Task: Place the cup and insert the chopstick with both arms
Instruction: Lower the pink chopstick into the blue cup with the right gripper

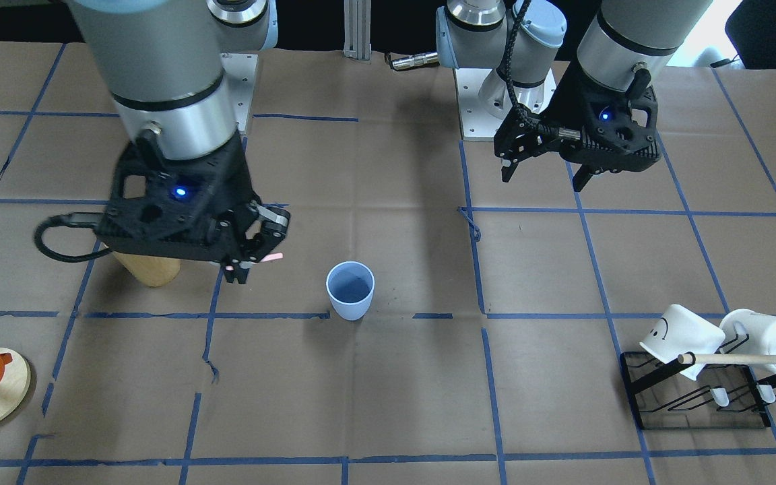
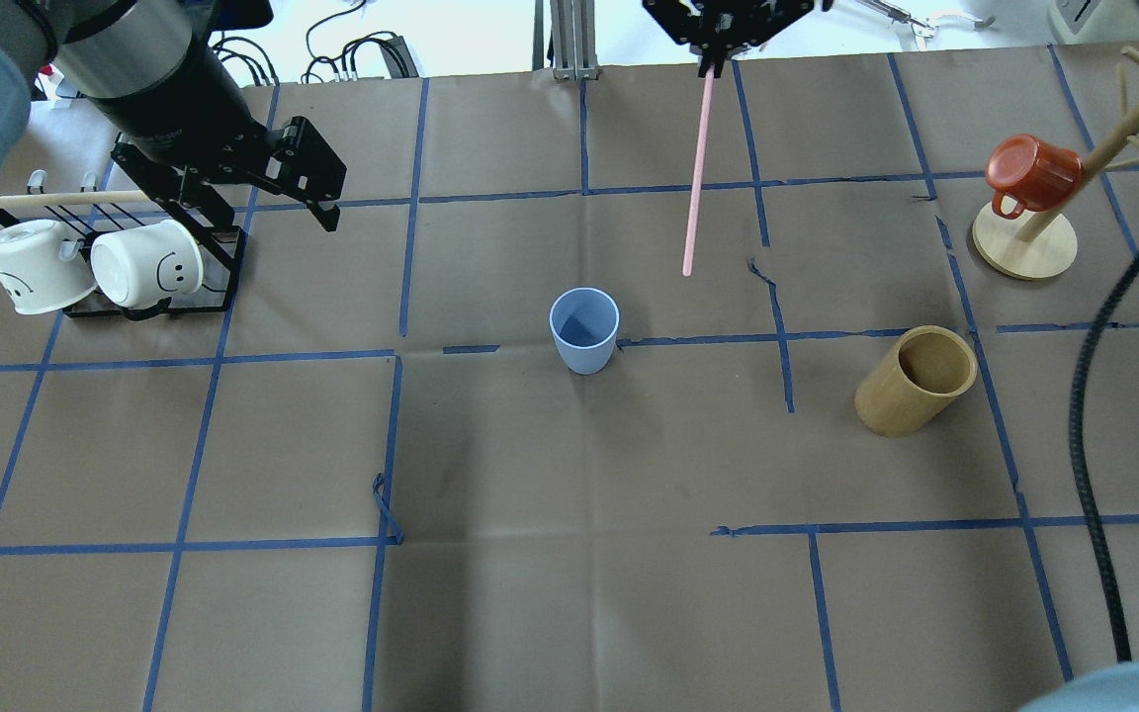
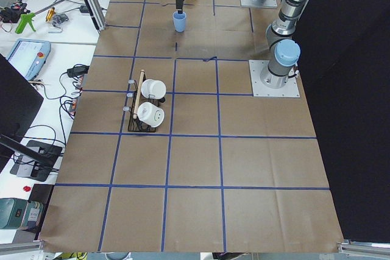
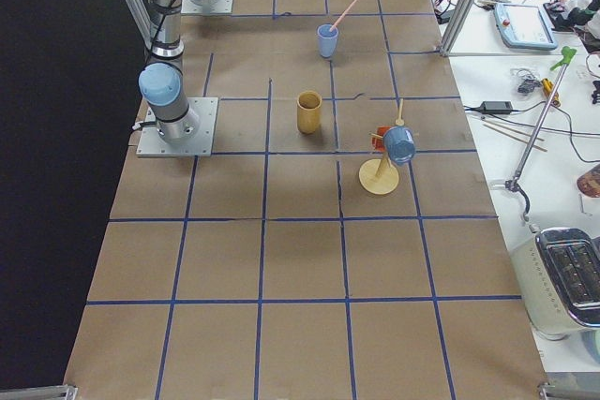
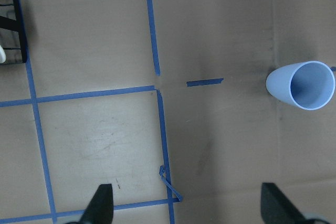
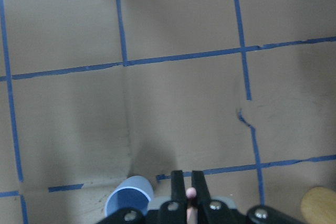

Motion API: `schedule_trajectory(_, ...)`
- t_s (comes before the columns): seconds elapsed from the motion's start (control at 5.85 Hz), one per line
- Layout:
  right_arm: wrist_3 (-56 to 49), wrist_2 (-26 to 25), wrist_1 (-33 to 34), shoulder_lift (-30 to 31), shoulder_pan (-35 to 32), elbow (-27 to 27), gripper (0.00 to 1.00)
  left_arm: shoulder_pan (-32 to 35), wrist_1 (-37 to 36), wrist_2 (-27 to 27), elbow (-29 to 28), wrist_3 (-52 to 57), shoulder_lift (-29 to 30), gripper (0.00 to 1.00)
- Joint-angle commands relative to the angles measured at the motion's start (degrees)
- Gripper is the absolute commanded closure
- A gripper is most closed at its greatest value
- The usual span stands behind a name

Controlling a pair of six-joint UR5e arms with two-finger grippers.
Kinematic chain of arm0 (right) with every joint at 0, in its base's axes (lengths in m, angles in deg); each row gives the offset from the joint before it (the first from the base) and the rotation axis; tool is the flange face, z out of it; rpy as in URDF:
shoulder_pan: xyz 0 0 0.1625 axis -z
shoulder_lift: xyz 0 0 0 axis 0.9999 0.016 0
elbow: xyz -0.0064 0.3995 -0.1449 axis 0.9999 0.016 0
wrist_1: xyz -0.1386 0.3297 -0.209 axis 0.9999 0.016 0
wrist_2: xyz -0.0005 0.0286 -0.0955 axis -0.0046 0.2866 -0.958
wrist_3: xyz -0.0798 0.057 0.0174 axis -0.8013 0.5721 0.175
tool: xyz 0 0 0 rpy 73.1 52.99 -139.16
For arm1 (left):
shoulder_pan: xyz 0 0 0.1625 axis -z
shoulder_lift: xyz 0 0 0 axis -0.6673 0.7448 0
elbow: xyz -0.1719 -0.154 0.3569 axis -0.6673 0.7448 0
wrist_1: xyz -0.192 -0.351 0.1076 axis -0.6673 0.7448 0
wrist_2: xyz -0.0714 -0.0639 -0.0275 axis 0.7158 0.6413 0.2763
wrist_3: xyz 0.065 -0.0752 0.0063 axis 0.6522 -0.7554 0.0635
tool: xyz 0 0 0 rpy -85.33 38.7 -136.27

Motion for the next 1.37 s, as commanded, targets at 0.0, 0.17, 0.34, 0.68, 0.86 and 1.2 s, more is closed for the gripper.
schedule_trajectory(0.0, 7.1, -1.1, 0.7, -4.8, -5.3, 2.1, 0.94, -0.3, 2.2, -1.6, -1.5, -4.2, 0.3, 0.03)
schedule_trajectory(0.17, 7.1, -1.0, 0.9, -5.8, -5.3, 1.6, 0.94, 0.3, 3.8, -2.9, -1.7, -8.1, 0.8, 0.03)
schedule_trajectory(0.34, 7.1, -0.8, 1.0, -6.6, -5.3, 0.5, 0.94, 1.2, 3.9, -3.1, -2.2, -7.6, 1.2, 0.03)
schedule_trajectory(0.68, 7.1, -0.6, 2.3, -7.7, -5.3, -0.3, 0.94, 1.5, 3.8, -2.3, -2.0, -7.5, 0.9, 0.02)
schedule_trajectory(0.86, 7.1, -0.5, 2.6, -8.5, -5.3, -1.4, 0.94, 1.4, 3.8, -2.3, -1.1, -7.5, 0.2, 0.02)
schedule_trajectory(1.2, 7.1, -0.4, 9.5, -8.5, -5.3, -6.9, 0.94, 1.5, 3.8, -2.3, -0.9, -7.5, 0.3, 0.02)
